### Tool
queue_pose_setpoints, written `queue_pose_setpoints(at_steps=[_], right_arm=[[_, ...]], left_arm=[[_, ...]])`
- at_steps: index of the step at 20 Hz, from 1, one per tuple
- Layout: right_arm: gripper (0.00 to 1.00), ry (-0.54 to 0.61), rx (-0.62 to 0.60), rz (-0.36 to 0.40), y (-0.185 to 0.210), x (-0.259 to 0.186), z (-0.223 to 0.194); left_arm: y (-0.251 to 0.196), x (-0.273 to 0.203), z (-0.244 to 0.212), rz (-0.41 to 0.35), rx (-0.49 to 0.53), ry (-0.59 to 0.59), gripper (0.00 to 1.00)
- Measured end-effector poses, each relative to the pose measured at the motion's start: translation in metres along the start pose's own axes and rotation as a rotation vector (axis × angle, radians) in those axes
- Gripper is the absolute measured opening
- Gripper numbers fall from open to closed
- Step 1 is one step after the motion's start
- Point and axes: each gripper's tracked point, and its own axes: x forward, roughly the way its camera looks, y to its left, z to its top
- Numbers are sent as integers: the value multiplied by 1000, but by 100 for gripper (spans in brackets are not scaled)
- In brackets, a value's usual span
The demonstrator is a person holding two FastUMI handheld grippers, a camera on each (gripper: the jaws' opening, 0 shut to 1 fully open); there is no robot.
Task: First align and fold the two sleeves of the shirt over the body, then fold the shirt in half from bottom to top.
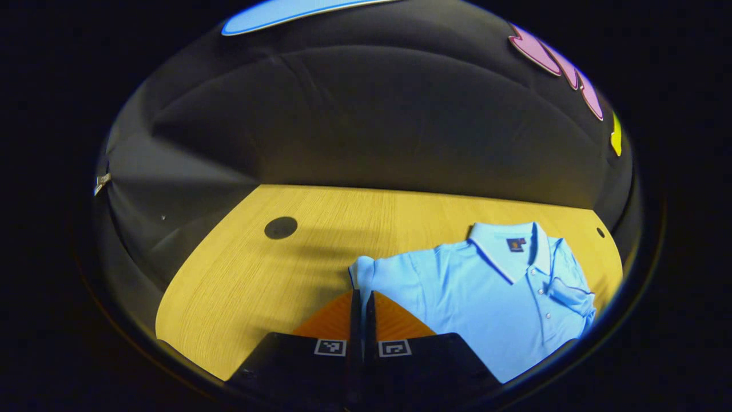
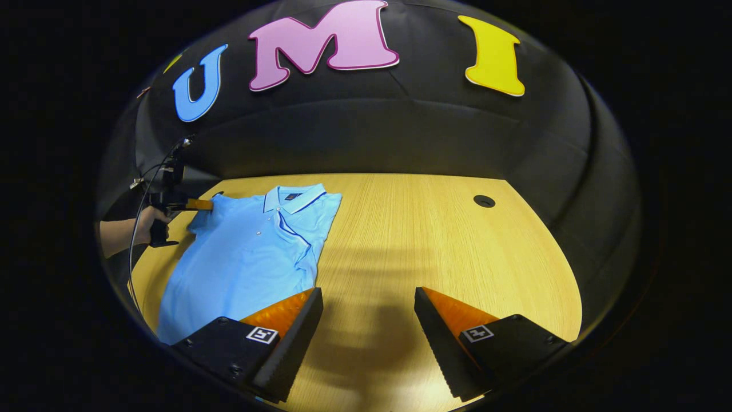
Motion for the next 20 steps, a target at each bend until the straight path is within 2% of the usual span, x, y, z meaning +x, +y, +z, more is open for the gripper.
queue_pose_setpoints(at_steps=[4,10,12,14,15,16,17,20], right_arm=[[100,1,23,-2,-1,-10,2],[100,-3,28,-7,-2,-26,1],[100,-5,36,-5,0,-33,2],[100,-10,43,-3,3,-37,3],[100,-10,47,-2,4,-40,3],[100,-10,52,-1,7,-42,4],[100,-9,57,1,9,-45,4],[100,-1,56,8,19,-55,0]], left_arm=[[-48,-21,27,-70,16,-47,6],[-136,-46,32,-195,-44,-46,6],[-167,-51,25,-250,-81,-28,8],[-192,-58,18,-307,-114,-7,16],[-205,-62,14,-340,-127,8,28],[-212,-70,12,-366,-137,21,25],[-217,-77,10,-381,-140,24,51],[-211,-105,11,-371,-111,-7,85]])
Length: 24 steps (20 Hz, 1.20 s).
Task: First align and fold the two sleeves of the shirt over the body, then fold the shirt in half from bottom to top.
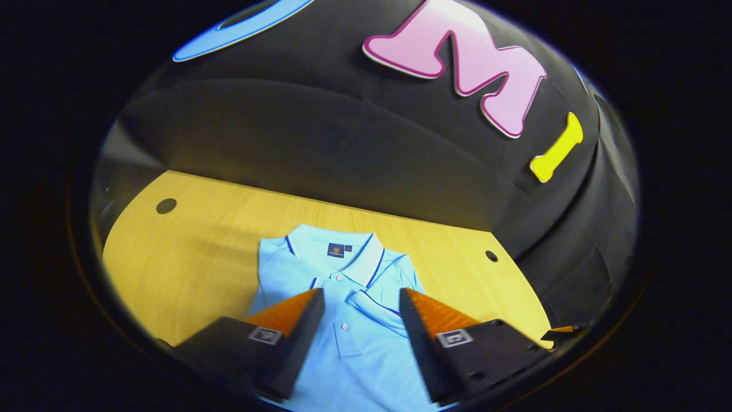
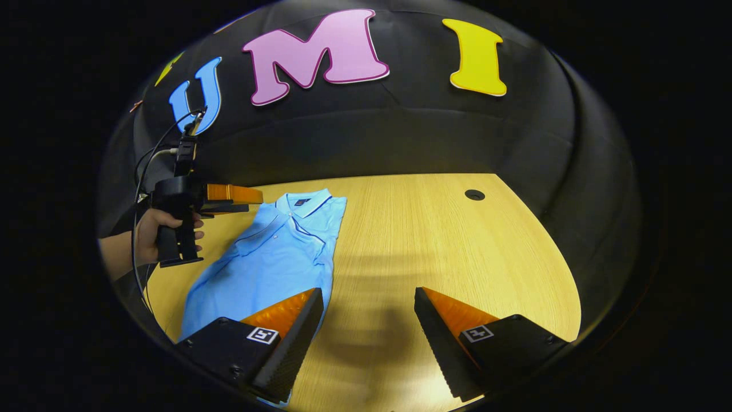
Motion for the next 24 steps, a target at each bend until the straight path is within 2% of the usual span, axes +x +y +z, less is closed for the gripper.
queue_pose_setpoints(at_steps=[1,5,11,16,24], right_arm=[[100,3,-2,1,4,-4,-2],[100,20,15,1,19,-28,-12],[98,43,27,-6,42,-70,-36],[98,66,54,2,72,-98,-66],[98,154,26,8,112,-126,-144]], left_arm=[[1,-12,-2,14,19,-13,97],[13,-81,-4,76,66,-67,98],[25,-190,-35,113,153,-101,97],[34,-262,-100,131,193,-54,97],[66,-324,-233,186,106,109,98]])
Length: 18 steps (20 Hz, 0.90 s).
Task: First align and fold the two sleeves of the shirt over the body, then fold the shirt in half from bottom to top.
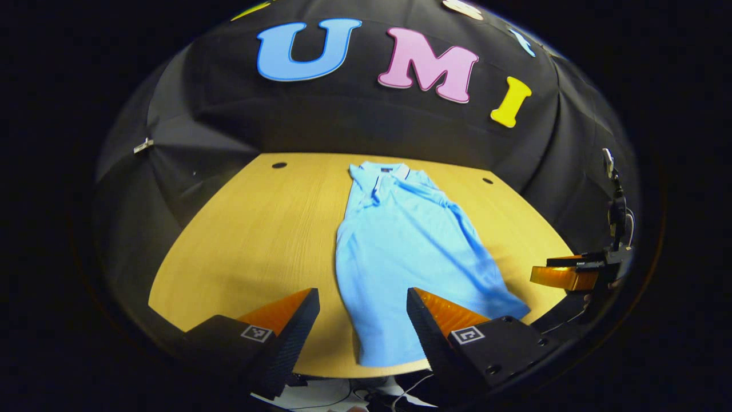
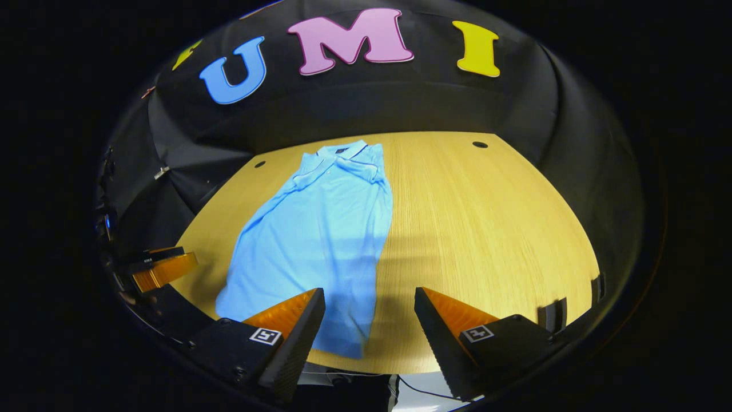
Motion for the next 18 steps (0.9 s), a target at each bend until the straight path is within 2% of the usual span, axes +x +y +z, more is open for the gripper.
queue_pose_setpoints(at_steps=[5,14,16,18], right_arm=[[98,62,17,-14,11,13,-43],[98,102,25,-48,13,31,-73],[99,102,2,-55,13,31,-73],[95,113,-52,-59,14,30,-77]], left_arm=[[-2,8,-52,11,15,81,98],[-18,35,-91,32,107,167,98],[-20,33,-87,34,112,145,99],[-23,37,-90,31,111,143,93]])
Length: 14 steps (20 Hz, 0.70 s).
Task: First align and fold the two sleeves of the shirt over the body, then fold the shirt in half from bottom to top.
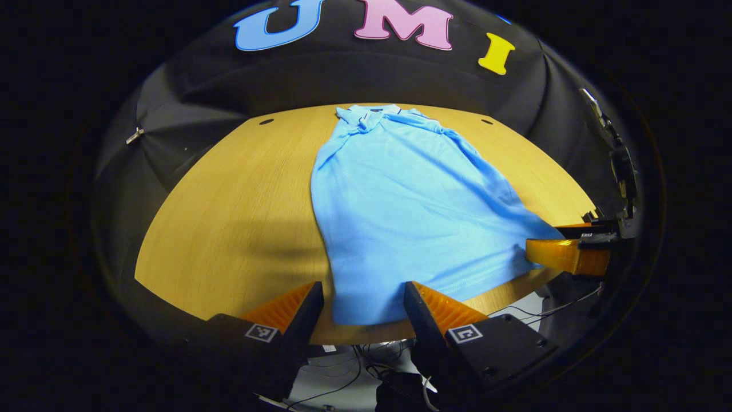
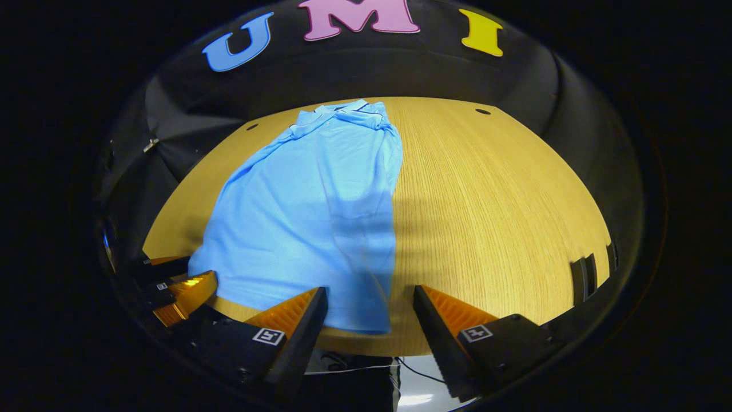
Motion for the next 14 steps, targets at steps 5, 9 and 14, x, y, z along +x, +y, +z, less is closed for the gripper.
queue_pose_setpoints(at_steps=[5,9,14], right_arm=[[48,33,-23,48,13,3,2],[8,55,64,58,17,5,3],[5,103,92,85,18,7,4]], left_arm=[[-8,4,4,-34,-21,-18,53],[-15,4,7,-64,-113,-26,13],[-16,7,5,-70,-111,8,7]])
